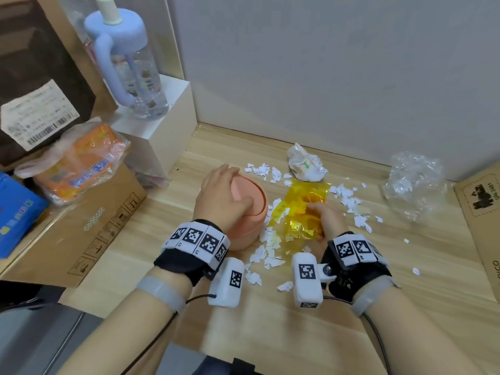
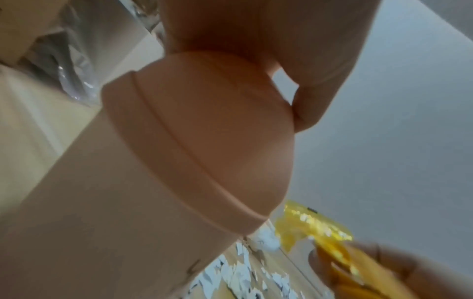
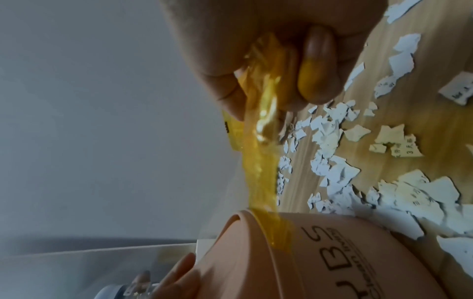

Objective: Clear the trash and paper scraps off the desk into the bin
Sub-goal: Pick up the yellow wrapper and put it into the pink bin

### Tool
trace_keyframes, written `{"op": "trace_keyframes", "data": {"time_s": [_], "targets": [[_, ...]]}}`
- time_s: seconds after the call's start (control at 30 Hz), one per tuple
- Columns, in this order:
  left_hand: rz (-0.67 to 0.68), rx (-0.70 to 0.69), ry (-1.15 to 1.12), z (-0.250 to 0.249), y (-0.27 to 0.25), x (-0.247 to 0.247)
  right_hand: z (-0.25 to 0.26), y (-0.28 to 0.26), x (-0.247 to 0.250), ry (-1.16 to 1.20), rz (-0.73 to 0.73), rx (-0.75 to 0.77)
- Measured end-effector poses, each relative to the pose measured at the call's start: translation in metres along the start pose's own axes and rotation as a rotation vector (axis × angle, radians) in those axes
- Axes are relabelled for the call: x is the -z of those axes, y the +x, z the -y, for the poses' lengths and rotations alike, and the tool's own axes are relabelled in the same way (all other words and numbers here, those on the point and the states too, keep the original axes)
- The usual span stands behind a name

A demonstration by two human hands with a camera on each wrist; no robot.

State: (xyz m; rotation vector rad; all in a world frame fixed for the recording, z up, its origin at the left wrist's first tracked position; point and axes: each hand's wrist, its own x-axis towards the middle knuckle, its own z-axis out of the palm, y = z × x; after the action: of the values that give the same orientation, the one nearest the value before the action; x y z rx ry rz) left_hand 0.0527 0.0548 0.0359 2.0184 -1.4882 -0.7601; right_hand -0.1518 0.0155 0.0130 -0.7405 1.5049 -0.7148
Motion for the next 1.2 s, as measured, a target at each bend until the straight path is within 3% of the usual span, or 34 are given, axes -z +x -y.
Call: {"op": "trace_keyframes", "data": {"time_s": [0.17,0.37,0.43,0.53,0.67,0.93,1.03,1.2], "targets": [[0.009,0.085,0.058,-0.009,0.002,-0.002,0.008,-0.007,0.003,-0.034,0.028,0.054],[0.023,0.085,0.234,-0.021,0.004,0.0,0.026,-0.025,-0.02,-0.017,0.063,0.342],[0.032,0.082,0.255,-0.02,0.005,-0.001,0.026,-0.027,-0.037,-0.173,0.061,0.523],[0.034,0.041,0.28,-0.015,0.008,-0.003,0.019,-0.026,-0.062,-0.601,0.046,0.8],[0.029,0.014,0.269,-0.009,0.01,-0.005,0.001,-0.022,-0.068,-0.92,0.158,0.917],[0.051,-0.043,0.28,-0.007,0.008,-0.001,-0.005,-0.02,-0.047,-1.269,0.424,0.94],[0.075,-0.074,0.266,-0.003,0.01,-0.001,-0.005,-0.016,-0.051,-1.485,0.457,0.973],[0.072,-0.094,0.236,-0.003,0.01,0.005,0.024,-0.012,-0.07,-1.975,0.614,0.796]]}}
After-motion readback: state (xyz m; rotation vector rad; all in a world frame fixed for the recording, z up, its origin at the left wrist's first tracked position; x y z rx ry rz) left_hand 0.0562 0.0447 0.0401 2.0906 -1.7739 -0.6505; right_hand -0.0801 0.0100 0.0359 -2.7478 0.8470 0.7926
